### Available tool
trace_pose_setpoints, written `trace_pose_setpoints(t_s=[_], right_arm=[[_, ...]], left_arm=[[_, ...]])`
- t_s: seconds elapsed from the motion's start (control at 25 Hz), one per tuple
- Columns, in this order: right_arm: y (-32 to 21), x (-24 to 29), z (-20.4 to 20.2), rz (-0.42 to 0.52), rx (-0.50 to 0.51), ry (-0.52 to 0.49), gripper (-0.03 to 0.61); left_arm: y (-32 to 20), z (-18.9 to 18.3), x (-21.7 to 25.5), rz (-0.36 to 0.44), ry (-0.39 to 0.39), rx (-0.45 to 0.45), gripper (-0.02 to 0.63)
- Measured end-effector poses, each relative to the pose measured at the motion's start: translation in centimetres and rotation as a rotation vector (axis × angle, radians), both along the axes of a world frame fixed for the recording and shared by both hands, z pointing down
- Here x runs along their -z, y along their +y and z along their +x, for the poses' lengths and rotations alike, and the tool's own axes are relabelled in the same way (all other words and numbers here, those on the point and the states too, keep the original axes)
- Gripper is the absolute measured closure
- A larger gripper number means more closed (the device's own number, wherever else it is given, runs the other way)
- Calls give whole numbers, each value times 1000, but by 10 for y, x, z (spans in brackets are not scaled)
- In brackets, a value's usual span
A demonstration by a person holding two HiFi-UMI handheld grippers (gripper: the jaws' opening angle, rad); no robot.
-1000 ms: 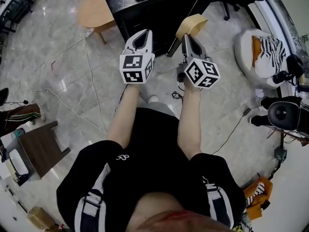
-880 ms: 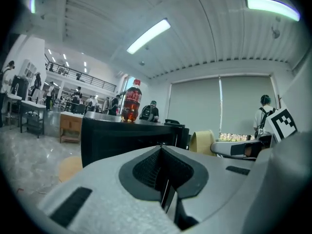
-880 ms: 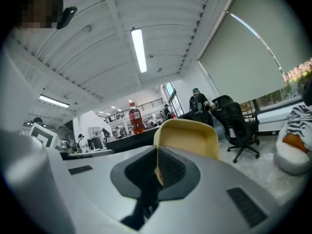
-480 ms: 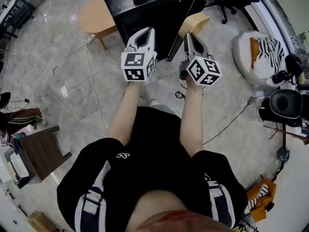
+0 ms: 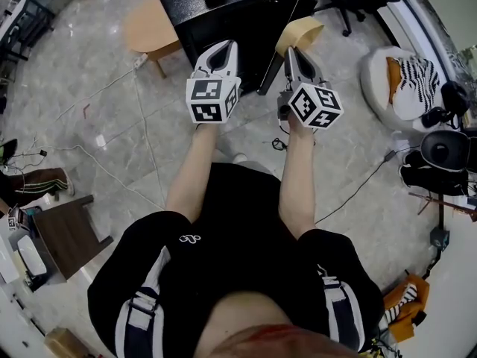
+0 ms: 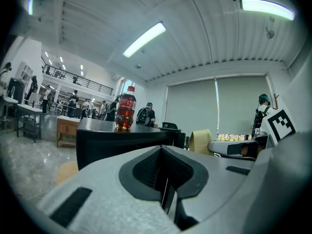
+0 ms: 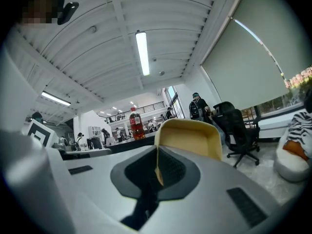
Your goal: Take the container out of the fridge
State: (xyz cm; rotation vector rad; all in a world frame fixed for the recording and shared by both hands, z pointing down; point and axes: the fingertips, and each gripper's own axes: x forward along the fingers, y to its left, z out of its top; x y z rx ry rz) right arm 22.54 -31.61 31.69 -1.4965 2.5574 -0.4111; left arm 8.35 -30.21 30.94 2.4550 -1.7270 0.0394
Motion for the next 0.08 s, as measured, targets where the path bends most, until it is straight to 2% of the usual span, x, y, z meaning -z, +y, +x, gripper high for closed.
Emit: trace_pose_setpoints(t_s=[0.08], right_arm=[[0,-1,1,2,-1,0,563]], left_arm=[[1,0,0,3,-1,0,604]])
